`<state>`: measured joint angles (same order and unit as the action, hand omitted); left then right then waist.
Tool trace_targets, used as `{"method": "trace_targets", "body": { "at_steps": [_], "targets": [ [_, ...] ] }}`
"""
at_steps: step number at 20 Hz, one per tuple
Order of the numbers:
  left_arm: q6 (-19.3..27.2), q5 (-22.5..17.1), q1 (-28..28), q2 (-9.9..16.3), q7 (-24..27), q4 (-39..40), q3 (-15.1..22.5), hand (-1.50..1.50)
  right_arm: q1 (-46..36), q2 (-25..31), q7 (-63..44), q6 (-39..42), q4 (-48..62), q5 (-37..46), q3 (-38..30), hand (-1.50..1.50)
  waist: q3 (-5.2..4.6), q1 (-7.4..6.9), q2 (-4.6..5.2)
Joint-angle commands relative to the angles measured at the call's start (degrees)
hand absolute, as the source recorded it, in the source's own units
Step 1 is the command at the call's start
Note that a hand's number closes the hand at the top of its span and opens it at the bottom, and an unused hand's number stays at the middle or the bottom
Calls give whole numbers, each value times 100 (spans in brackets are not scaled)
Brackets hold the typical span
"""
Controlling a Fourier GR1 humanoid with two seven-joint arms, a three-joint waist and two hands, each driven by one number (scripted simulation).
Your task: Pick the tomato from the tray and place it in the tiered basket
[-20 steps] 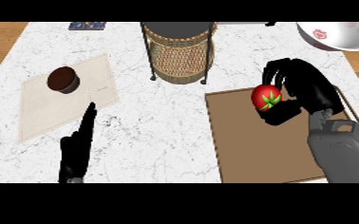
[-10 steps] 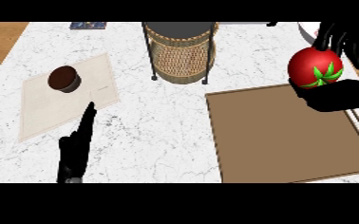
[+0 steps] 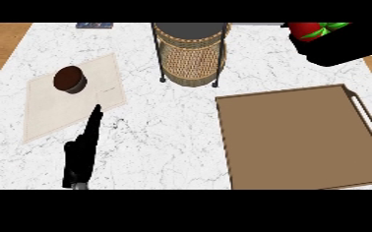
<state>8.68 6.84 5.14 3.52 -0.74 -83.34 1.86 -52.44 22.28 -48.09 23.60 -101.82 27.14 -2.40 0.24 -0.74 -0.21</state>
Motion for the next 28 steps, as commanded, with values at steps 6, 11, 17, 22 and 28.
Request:
{"method": "trace_targets", "body": {
  "at_steps": [6,11,17,22,28],
  "targets": [
    [126,56,-170,-167,-56,433,-14,0,-1065,-475,441,-729,2044,600,162,150,-28,-21,45],
    [-156,-89,-52,84,-450,-97,-54,0,-1674,-563,993,-731,3231,653,214,150,-27,-74,47],
    [-9,64,-103,-58,-394,70,38,0,-1940,-1070,1476,-1314,4293,1113,505,150,-28,-68,54],
    [-54,31,-216,-122,-14,501,-2,0,-1816,-1399,1775,-2013,5144,1551,641,150,-29,-51,67],
    [27,123,40,-170,-349,0,145,0,-1825,-1529,2432,-2694,6046,1404,197,150,-22,-80,65]
  ]
}}
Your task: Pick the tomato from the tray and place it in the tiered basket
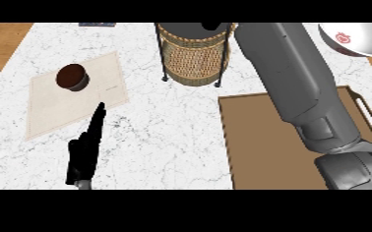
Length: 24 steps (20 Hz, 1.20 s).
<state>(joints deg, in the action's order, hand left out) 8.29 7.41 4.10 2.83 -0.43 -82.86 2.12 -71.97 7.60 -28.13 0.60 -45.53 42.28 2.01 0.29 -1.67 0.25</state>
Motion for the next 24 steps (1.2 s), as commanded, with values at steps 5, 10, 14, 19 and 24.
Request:
{"method": "trace_targets", "body": {
  "at_steps": [5,10,14,19,24],
  "targets": [
    [-32,-27,-101,-8,-95,308,-60,0,-26,-559,347,-623,789,-950,-1060,-150,-32,-23,58],
    [-84,-70,-74,-15,-273,176,-34,0,-16,-616,1073,-988,883,-1488,-1605,-150,-28,6,39],
    [-62,-25,-148,15,-214,198,-56,0,-115,-635,1389,-1150,913,-1916,-2002,-150,-29,32,25],
    [92,25,-99,-146,-215,236,-19,0,-246,-159,1620,-2109,710,-1822,-2296,-150,-31,68,21],
    [-26,-74,214,113,-198,39,-208,0,263,609,1083,-2277,204,-1809,-2538,-150,-28,237,-64]
  ]
}}
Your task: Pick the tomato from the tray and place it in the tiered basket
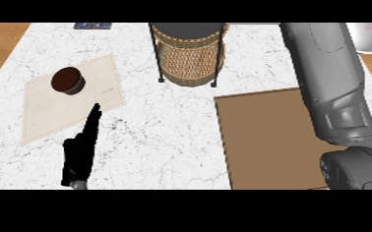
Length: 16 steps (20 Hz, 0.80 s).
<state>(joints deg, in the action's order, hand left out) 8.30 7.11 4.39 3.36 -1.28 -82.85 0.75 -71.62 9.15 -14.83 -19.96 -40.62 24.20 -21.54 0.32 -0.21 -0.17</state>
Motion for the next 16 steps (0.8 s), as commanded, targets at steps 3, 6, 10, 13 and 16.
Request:
{"method": "trace_targets", "body": {
  "at_steps": [3,6,10,13,16],
  "targets": [
    [22,-69,90,-42,-20,262,-100,0,418,1116,-531,303,-567,-288,-462,-150,-32,166,-21],
    [222,64,141,-268,-10,231,54,0,1015,1492,-492,917,-1108,-677,-657,-150,-29,244,-42],
    [46,-16,323,-91,-76,89,-8,0,1802,2285,-345,1827,-1399,-1275,-1184,-150,-26,212,-22],
    [-132,-167,267,20,-22,109,-113,0,2182,2960,-280,2714,-1394,-1702,-1507,-150,-27,160,-5],
    [128,38,159,-180,-248,-30,62,0,2598,3369,-39,3385,-1241,-2172,-1884,-150,-24,121,12]
  ]
}}
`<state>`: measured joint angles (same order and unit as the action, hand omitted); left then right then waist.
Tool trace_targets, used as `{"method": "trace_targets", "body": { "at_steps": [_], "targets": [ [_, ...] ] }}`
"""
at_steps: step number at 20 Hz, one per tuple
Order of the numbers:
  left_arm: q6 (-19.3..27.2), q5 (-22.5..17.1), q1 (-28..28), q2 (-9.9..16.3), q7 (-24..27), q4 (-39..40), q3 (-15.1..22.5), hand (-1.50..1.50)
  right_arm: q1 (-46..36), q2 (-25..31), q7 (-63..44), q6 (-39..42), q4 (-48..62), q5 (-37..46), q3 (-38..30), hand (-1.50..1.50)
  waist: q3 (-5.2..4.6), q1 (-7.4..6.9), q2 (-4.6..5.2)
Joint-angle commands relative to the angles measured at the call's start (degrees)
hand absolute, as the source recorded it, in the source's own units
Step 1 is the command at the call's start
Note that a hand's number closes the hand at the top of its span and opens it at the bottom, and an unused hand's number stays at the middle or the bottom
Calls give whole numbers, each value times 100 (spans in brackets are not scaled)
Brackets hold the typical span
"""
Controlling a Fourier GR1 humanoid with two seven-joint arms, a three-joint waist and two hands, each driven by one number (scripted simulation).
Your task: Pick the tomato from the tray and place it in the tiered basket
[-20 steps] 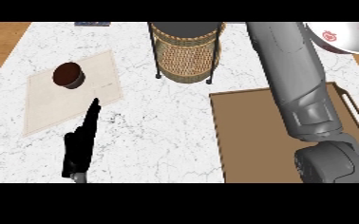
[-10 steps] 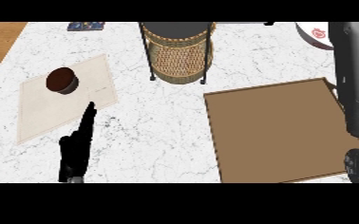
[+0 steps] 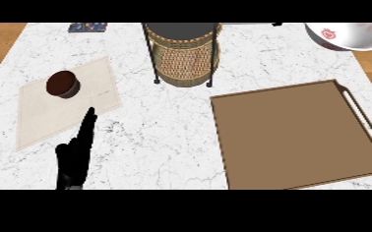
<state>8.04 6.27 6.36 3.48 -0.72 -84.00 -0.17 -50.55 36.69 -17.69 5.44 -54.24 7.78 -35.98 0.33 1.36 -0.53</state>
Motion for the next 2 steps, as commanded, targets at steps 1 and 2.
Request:
{"method": "trace_targets", "body": {
  "at_steps": [1,2],
  "targets": [
    [-69,-56,34,12,-200,61,-12,0,721,738,95,1096,-103,-655,-494,-150,-29,-23,30],
    [-79,24,215,-27,-80,79,101,0,851,914,264,1278,-21,-790,-654,-150,-28,-40,36]
  ]
}}
